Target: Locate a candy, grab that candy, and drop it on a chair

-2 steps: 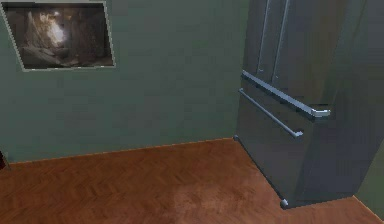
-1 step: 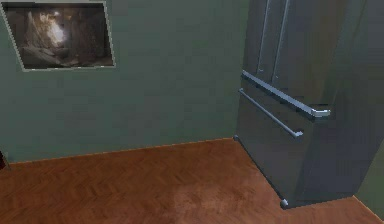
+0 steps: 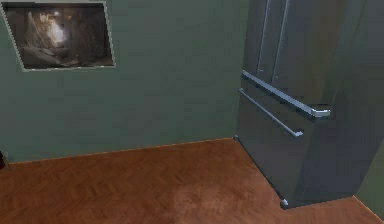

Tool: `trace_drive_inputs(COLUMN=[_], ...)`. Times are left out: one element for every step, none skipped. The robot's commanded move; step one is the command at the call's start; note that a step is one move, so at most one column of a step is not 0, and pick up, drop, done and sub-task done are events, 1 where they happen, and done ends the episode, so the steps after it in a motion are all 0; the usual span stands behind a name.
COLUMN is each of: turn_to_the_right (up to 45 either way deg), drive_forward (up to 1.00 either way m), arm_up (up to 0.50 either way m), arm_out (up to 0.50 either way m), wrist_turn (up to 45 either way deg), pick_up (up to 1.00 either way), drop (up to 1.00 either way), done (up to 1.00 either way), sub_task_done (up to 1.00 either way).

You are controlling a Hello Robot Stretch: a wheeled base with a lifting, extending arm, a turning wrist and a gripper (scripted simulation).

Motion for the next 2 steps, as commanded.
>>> trace_drive_inputs(turn_to_the_right=[0.0,0.0], drive_forward=[0.00,0.00], arm_up=[0.00,-0.36], arm_out=[0.00,0.00], wrist_turn=[33.0,0.0], pick_up=[0.00,0.00], drop=[0.00,0.00], done=[0.00,0.00], sub_task_done=[0.00,0.00])
